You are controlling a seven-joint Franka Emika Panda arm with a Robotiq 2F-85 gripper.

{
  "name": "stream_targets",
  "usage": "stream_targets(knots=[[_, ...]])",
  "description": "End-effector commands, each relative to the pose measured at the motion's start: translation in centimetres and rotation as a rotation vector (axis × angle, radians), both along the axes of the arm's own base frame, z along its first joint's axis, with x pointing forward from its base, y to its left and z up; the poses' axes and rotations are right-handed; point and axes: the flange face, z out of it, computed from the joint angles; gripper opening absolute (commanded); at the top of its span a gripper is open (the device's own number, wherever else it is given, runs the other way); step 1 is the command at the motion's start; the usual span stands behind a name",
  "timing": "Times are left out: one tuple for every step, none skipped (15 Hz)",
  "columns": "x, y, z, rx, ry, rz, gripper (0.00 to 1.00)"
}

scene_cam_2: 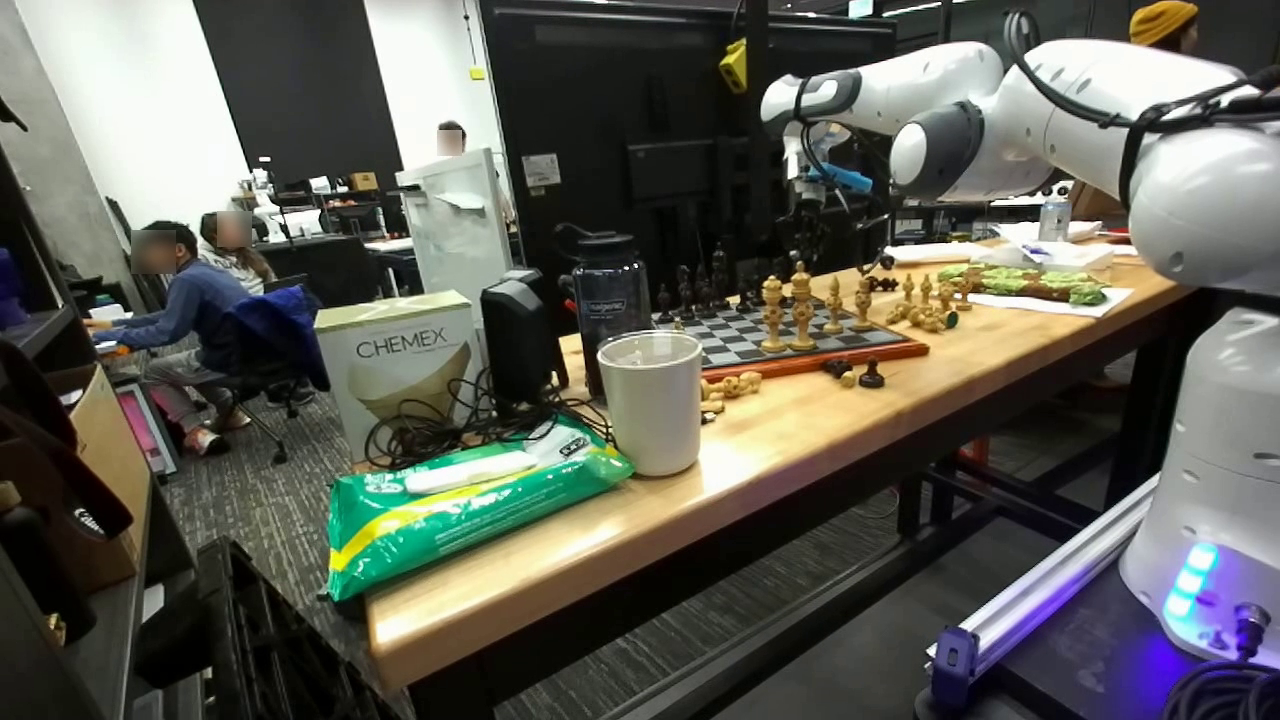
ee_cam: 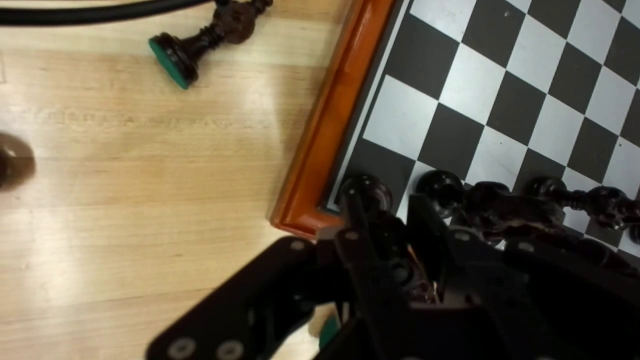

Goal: Put the dark brown chess piece on the board

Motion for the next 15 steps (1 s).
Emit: stream_targets(knots=[[-0.09,-0.2,0.11,-0.008,0.004,-0.013,0.18],[-0.09,-0.19,0.1,-0.007,0.005,-0.014,0.52],[-0.09,-0.19,0.13,-0.006,0.003,-0.014,0.53],[-0.09,-0.16,0.16,-0.007,0.003,-0.014,0.57],[-0.06,-0.16,0.09,-0.007,0.003,-0.014,0.62],[-0.07,-0.14,0.04,-0.007,0.005,-0.014,0.7],[-0.07,-0.15,-0.01,-0.006,0.005,-0.014,0.76],[-0.06,-0.11,0.01,-0.006,0.005,-0.014,0.84],[-0.05,-0.09,0.02,-0.006,0.005,-0.014,0.9],[-0.04,-0.05,-0.01,-0.006,0.005,-0.013,0.96],[-0.03,0.0,0.01,-0.007,0.005,-0.01,0.99],[-0.01,0.04,0.13,-0.009,0.003,-0.008,1.0],[0.02,0.09,0.27,-0.01,0.0,-0.008,1.0],[0.06,0.17,0.47,-0.014,-0.003,-0.006,1.0],[0.1,0.22,0.65,-0.017,-0.007,-0.004,1.0]])
